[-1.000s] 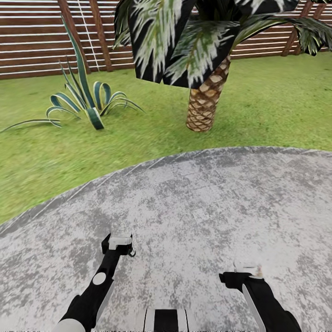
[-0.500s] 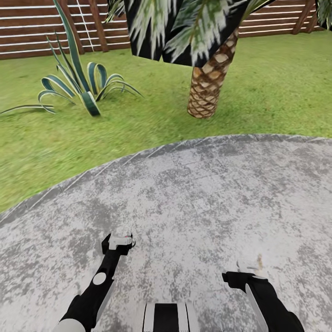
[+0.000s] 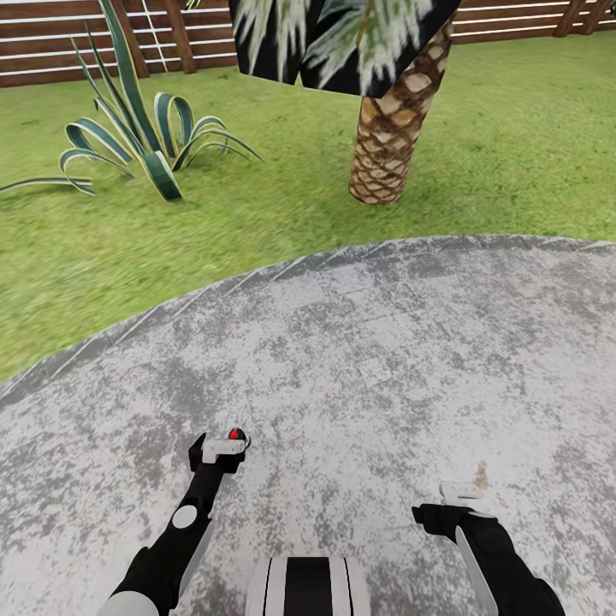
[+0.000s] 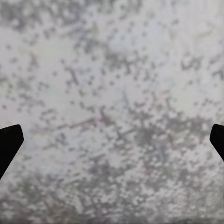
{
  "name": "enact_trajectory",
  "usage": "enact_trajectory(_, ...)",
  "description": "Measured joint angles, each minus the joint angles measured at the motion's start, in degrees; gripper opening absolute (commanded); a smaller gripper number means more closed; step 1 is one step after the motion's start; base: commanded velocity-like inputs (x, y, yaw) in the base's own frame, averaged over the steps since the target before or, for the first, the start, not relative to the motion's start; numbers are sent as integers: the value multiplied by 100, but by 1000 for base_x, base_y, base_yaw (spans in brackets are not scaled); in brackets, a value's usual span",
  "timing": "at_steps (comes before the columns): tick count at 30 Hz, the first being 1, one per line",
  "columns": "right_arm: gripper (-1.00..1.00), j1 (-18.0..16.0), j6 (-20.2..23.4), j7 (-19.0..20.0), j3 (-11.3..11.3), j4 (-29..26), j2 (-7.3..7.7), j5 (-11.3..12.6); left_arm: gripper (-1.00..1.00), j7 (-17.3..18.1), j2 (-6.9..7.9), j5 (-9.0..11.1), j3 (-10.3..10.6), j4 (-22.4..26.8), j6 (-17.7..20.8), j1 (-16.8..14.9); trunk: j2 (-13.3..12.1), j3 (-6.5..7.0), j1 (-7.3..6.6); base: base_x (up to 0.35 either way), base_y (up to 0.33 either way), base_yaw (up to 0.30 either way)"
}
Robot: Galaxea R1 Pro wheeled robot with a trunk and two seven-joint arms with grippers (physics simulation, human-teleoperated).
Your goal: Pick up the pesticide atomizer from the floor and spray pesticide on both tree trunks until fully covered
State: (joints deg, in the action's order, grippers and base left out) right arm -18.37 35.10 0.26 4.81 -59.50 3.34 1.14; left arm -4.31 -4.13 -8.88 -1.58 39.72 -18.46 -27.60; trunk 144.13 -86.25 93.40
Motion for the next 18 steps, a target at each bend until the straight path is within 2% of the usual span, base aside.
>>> enact_trajectory(4,100,0,1,0,1,0,0,0,100,0,0,0,0,-7,0,0,0,-1,0,0,0,0)
enact_trajectory(15,100,0,-3,0,3,0,0,0,100,-4,-9,0,0,-9,0,0,14,-244,29,0,0,0)
enact_trajectory(18,100,0,-2,0,3,0,0,0,100,-7,-9,0,0,-9,0,0,15,-245,28,0,0,0)
